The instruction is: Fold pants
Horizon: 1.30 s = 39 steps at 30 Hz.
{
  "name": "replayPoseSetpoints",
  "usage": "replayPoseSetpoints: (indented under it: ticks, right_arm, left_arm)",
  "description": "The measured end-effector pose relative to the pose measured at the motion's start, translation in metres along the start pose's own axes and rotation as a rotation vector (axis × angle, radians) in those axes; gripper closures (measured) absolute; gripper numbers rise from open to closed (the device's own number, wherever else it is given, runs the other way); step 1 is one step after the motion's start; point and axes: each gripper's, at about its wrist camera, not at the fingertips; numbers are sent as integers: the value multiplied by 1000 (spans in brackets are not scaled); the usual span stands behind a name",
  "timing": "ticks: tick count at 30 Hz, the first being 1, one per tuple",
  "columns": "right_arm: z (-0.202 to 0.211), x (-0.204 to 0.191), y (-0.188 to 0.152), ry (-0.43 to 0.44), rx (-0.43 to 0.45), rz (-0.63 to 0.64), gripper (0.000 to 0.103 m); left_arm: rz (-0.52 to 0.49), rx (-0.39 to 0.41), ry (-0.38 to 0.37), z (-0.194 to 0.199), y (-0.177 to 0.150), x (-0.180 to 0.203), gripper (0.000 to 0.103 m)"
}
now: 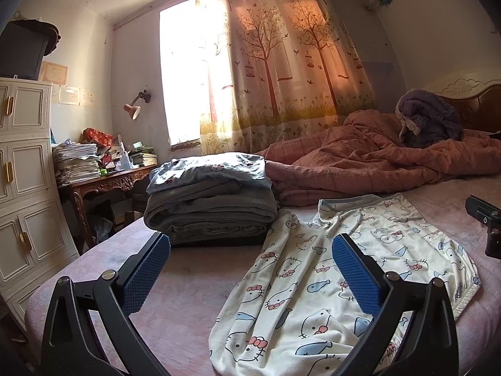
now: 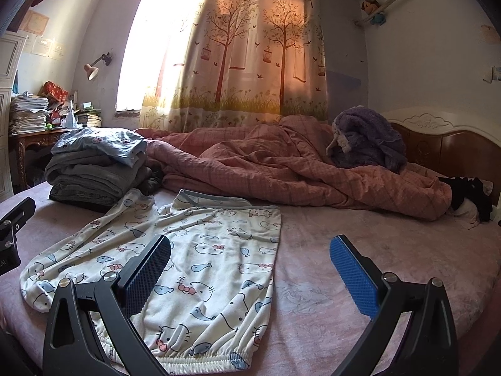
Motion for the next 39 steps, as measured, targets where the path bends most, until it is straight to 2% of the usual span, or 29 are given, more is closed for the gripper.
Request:
replayPoseSetpoints:
  ticks: [5, 14, 20, 25, 32, 39]
  right_arm:
    - [0, -1, -1, 0, 0, 1, 1]
    - [-3, -4, -4, 16, -16, 6, 1]
    - [-2, -2, -4, 17, -12, -3, 1]
    - [-2, -2, -4, 16, -15, -3, 1]
    - [-8, -5, -5, 7, -37, 0, 1]
    - [-5, -9, -5, 7, -20, 31, 1]
  left_arm:
    - [4, 3, 16, 1, -1, -2, 0]
    - [33, -3, -3, 0, -1, -7, 0]
    - [32, 2, 21, 0, -1, -7, 0]
    - [-10, -2, 78, -1, -1, 1, 0]
    - [-21, 25, 60, 4, -2, 2, 0]
    - [6, -22, 45, -3, -1, -6, 0]
Point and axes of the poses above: each gripper's, at about its wrist camera, not at the fingertips, and z roughly against the way its jaws point, x to its right, y to its top, and after that the axes turned 7 degrees about y, right-handed
